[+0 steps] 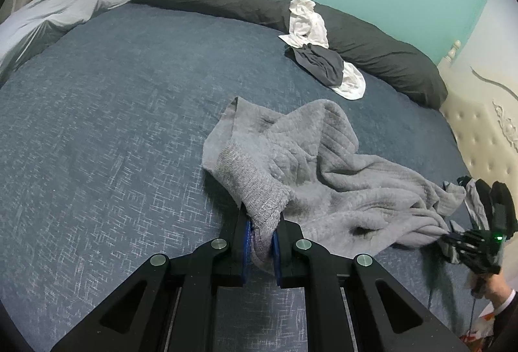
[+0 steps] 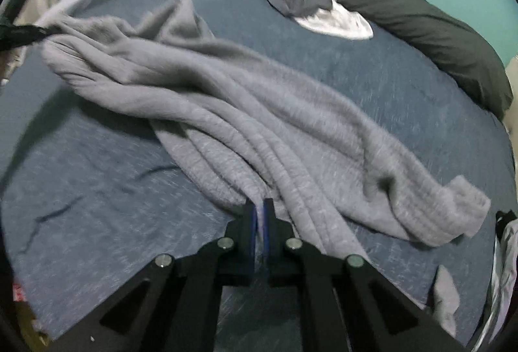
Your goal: Fold clothes
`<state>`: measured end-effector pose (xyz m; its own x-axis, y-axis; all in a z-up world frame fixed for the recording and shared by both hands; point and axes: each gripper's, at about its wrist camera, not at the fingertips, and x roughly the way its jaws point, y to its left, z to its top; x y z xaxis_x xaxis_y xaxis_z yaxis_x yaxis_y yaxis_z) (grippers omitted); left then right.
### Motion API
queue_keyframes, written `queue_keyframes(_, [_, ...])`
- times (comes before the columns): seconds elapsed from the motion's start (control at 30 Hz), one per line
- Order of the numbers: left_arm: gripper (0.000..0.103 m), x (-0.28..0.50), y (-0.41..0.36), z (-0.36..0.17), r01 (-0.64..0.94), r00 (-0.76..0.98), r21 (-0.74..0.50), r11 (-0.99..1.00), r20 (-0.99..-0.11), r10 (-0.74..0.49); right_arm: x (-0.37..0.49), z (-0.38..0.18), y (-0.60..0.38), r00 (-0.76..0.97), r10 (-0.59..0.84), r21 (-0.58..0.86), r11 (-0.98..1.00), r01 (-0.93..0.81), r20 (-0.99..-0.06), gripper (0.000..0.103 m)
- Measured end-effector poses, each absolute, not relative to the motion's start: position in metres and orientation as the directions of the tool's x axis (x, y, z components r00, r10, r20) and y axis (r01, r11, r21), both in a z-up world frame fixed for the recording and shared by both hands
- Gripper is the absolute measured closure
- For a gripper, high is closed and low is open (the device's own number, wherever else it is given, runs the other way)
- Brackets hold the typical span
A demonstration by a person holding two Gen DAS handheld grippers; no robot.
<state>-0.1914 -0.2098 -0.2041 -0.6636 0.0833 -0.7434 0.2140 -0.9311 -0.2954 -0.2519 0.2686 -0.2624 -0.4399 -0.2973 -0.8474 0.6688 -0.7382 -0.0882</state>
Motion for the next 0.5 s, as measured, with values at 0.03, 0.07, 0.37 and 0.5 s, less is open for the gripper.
queue_keyframes(0.03, [0.092, -0.191, -0.211, -0.202, 0.215, -0.664, -0.296, -0.931, -0.743, 0.083, -0.247, -0.251, 0.271, -0.438, -0.315, -0.08, -0.729, 0.679, -0.842, 0.1])
queue_keyframes(0.07, [0.092, -0.19, -0.212, -0.198, 0.217, -0.665, -0.302, -0.928, -0.742, 0.086, -0.244, -0.242, 0.273, -0.431, -0.33, -0.07, -0.721, 0.689, -0.84, 0.1])
queue_keyframes(0.37, [0.092, -0.177, -0.23, -0.165, 0.219, -0.667, -0.31, -0.925, -0.739, 0.089, -0.203, -0.184, 0.297, -0.312, -0.447, 0.031, -0.611, 0.791, -0.838, 0.1])
queue_keyframes(0.5, [0.092, -0.179, -0.231, -0.166, 0.227, -0.649, -0.316, -0.921, -0.755, 0.1, -0.191, -0.201, 0.303, -0.234, -0.445, 0.076, -0.576, 0.814, -0.864, 0.1])
